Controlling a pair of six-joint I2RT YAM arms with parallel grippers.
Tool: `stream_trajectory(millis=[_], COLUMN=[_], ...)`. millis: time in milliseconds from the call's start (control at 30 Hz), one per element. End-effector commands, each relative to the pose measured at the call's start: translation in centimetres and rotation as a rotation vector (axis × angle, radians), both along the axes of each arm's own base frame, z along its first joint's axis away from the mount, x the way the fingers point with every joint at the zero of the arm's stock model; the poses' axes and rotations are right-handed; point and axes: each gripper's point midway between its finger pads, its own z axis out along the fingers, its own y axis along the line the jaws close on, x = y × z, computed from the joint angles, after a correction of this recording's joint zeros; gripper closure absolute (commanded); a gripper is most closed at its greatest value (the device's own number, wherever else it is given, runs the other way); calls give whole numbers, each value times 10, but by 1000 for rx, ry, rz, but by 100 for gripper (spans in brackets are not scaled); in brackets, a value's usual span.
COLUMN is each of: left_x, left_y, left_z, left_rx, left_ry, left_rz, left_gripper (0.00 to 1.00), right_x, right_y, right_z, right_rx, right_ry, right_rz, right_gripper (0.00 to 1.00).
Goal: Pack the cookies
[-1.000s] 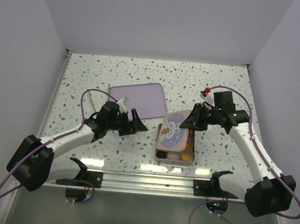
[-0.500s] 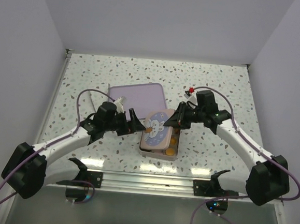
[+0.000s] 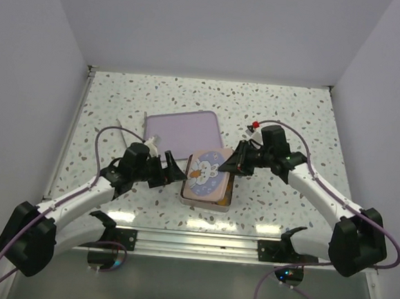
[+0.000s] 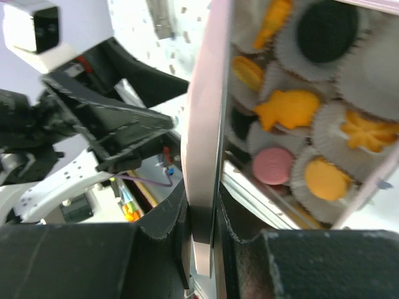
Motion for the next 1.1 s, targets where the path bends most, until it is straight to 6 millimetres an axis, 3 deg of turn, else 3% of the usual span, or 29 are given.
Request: stream_trajectory(millis=[0, 67, 200, 233, 267, 300, 433, 600, 767, 1067], left_x=[4, 7, 10, 11, 12, 12, 13, 9, 5, 7], left_y=[-2, -4, -7, -8, -8, -9, -9, -8, -6, -6], left_z=[0, 3, 5, 5, 6, 7, 5, 4, -1, 1], left_rx=[-7, -16, -15, -14, -14, -15, -22, -30, -27, -29], left_ry=[-23, -32, -36, -38, -40, -44, -44, -40, -30, -34], left_rz=[-11, -16, -30, -33, -34, -36, -36, -31, -29, -26], left_gripper=[8, 8, 8, 8, 8, 8, 8, 8, 8, 8], right_x=[-17, -25, -26, -25, -26, -26, -28, -36, -33, -28], right_y=[-12, -16, -22, -25, -27, -30, -48, -62, -73, -71], right_z=[-27, -45, -53, -53, -53, -54, -63, -75, -74, -75], right_rx=[-23, -41, -68, -74, -82, -95, -169, -244, -320, -323], right_ry=[41, 76, 90, 87, 88, 88, 92, 111, 94, 92], right_rz=[-2, 1, -5, -12, -10, -18, -38, -32, -28, -22], right_gripper=[100, 100, 97, 91, 76, 70, 54, 46, 43, 44])
